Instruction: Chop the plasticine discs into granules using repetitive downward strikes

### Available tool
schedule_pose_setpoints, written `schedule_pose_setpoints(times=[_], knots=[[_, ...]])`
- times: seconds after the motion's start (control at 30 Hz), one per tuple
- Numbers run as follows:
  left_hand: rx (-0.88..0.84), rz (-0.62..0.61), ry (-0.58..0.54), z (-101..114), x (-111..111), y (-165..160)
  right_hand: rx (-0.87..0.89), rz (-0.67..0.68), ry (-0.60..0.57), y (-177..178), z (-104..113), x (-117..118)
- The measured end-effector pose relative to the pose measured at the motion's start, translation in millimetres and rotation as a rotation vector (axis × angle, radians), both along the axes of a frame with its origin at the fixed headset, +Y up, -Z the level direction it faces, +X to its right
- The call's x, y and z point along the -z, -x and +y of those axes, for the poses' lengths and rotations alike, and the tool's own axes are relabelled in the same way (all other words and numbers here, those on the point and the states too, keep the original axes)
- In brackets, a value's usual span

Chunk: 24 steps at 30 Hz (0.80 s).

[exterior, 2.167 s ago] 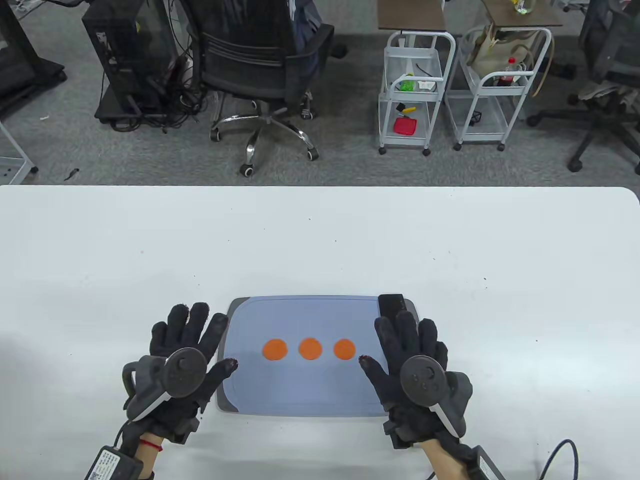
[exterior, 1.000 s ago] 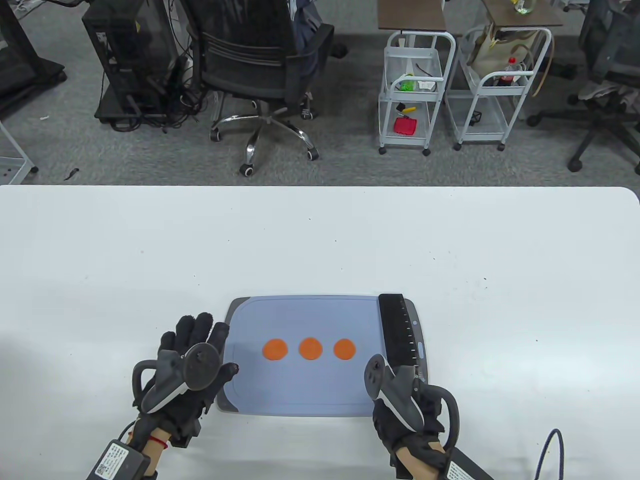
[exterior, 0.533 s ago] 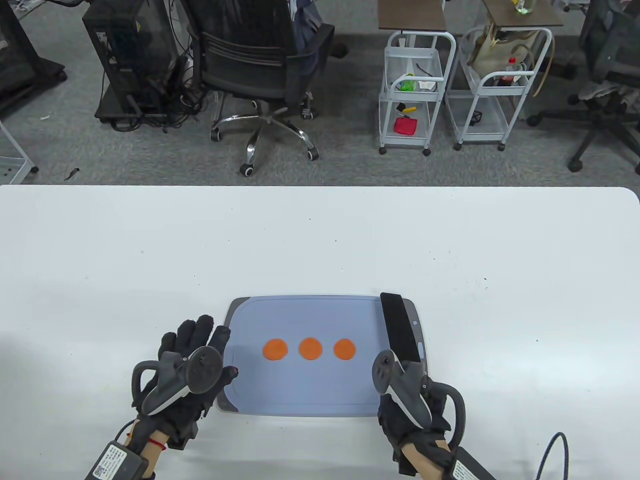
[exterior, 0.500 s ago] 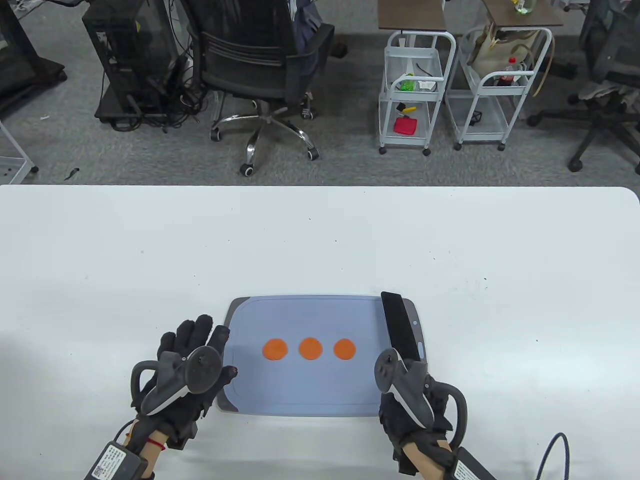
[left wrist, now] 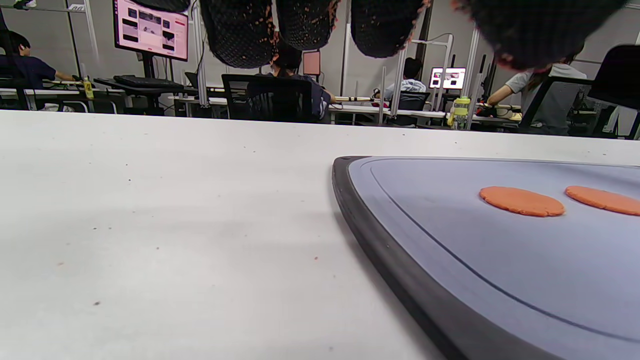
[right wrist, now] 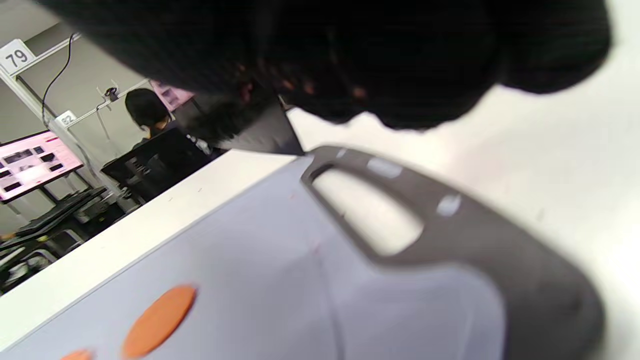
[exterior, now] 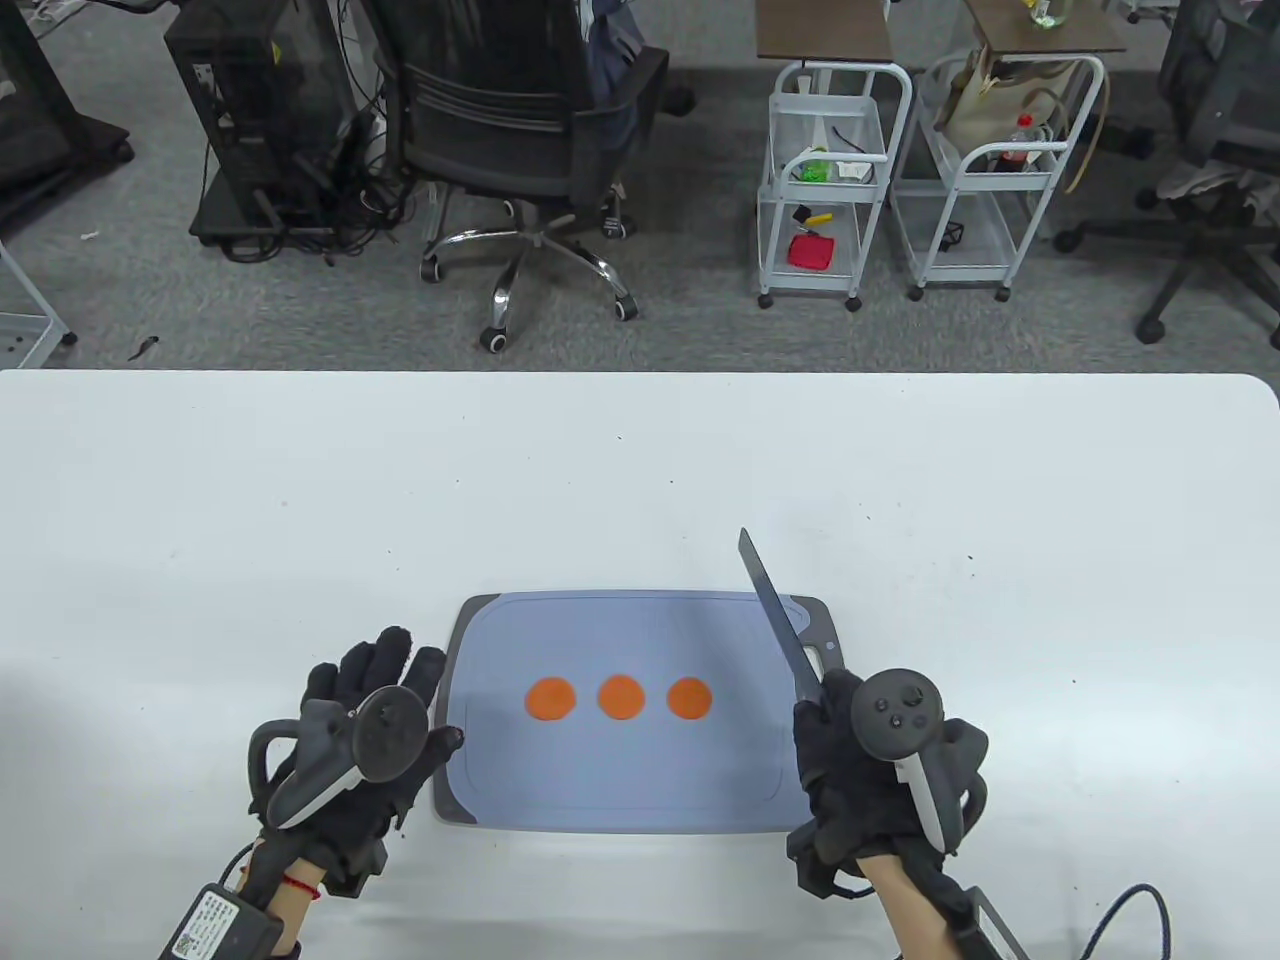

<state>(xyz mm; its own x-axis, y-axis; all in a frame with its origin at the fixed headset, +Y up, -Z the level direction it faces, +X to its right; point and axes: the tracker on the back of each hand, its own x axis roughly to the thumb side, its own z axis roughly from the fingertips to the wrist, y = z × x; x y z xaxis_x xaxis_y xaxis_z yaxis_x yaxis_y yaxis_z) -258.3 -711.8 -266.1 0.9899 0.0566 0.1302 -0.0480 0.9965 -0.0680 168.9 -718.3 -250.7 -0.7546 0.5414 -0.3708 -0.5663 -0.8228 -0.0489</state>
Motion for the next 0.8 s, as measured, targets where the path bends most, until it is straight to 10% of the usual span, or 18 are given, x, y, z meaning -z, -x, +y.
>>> schedule_pose_setpoints(times=[0.3, 0.8], knots=[[0.002, -0.024, 0.021, -1, -1, -1, 0.157, -0.003, 0.184, 37, -21, -12], [-0.023, -0.015, 0.069, -6, 2, 3, 0.134, 0.026, 0.161, 99, -27, -10]])
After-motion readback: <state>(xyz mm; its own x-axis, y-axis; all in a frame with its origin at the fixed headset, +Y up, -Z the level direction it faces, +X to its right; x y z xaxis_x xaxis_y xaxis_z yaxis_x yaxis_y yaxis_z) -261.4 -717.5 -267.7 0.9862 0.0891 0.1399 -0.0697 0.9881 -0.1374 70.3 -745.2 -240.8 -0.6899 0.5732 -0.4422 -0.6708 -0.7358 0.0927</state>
